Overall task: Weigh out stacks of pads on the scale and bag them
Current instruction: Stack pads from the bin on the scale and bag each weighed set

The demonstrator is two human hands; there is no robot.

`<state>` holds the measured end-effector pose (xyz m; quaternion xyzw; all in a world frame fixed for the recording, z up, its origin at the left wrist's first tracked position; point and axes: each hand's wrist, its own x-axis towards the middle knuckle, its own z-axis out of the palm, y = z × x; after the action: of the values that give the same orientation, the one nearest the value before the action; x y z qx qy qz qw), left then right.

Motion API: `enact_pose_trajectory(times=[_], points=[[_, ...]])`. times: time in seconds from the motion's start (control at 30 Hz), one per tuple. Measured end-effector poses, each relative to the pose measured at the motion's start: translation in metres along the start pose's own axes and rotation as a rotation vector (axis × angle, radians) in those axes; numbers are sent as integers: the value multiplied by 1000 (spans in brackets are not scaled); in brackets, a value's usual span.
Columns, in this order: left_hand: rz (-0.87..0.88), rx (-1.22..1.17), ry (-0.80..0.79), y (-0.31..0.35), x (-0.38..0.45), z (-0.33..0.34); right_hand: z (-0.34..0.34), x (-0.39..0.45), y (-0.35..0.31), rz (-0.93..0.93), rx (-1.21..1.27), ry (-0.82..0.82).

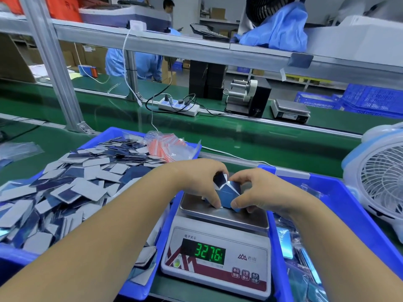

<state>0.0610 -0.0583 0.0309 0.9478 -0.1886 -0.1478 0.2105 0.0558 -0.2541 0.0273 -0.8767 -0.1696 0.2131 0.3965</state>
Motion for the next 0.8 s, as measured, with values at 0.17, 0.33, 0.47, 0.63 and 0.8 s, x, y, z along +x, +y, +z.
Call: enact_pose_trajectory(times=[0.17, 0.33, 0.47, 0.63, 0.8], points=[[-42, 13, -8, 4, 0, -1, 4, 0, -2, 5, -60, 27], [-39, -6, 27, 5, -5, 0, 8, 0, -4, -3, -183, 120], [-25, -39, 115, 3, -12, 7, 11, -1, -3, 28, -155, 144], [-23, -31, 112, 6, -15, 7, 15, 0, -10, 61, -172, 160], [2, -78, 167, 6, -19, 8, 18, -3, -9, 55, -151, 206]])
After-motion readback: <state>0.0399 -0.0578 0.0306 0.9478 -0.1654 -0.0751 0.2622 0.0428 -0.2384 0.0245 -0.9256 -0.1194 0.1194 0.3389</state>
